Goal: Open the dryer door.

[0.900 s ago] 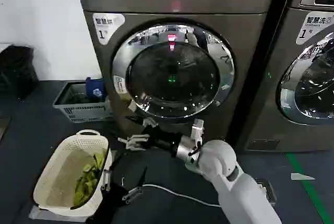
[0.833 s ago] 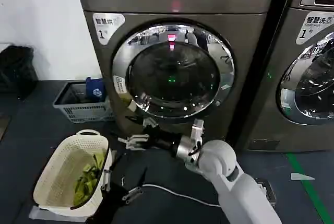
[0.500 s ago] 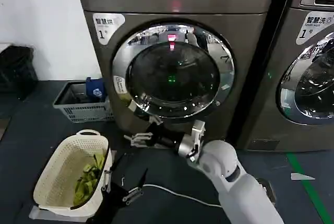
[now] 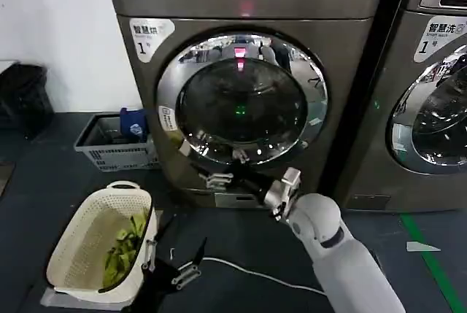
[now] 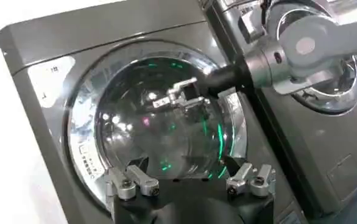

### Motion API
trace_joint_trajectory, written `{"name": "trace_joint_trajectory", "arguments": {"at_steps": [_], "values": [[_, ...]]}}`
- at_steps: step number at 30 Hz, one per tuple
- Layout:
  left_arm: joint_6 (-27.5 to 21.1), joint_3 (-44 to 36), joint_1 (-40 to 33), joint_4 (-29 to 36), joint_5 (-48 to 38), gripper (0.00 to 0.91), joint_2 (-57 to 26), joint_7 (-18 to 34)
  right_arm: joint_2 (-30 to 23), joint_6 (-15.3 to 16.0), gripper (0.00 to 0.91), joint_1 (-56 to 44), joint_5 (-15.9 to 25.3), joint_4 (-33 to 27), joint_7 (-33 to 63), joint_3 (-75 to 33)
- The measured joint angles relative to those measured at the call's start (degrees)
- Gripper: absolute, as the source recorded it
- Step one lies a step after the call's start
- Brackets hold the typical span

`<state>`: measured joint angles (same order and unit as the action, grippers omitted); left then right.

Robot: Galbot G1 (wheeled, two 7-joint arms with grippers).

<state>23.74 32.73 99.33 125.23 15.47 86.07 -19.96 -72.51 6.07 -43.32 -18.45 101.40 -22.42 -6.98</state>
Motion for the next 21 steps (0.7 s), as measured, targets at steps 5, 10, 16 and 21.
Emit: {"name": "trace_joint_trajectory", "arguments": {"at_steps": [5,10,16,21], "values": [[0.08,-0.24,-0.06,0.01,0.37,0.907,0.04,0.01,-0.10,-1.38,0.907,1.20,0.00,-1.71,0.34,1.35],[0.15,-0.42,0.08,0.32,0.51,0.907,0.15,0.02,-0.18,-2.96,0.907,2.41,-0.47,-3.64,0.44,2.29],[0.41,-0.41,0.79,0.89,0.62,0.907,0.16,0.03,-0.81,-3.52,0.907,4.64,-1.10,-6.22,0.97,3.62],[0.46,-0.42,1.05,1.13,0.76,0.907,0.30,0.04,-1.51,-3.63,0.907,7.02,-1.19,-8.28,0.89,5.06]]}}
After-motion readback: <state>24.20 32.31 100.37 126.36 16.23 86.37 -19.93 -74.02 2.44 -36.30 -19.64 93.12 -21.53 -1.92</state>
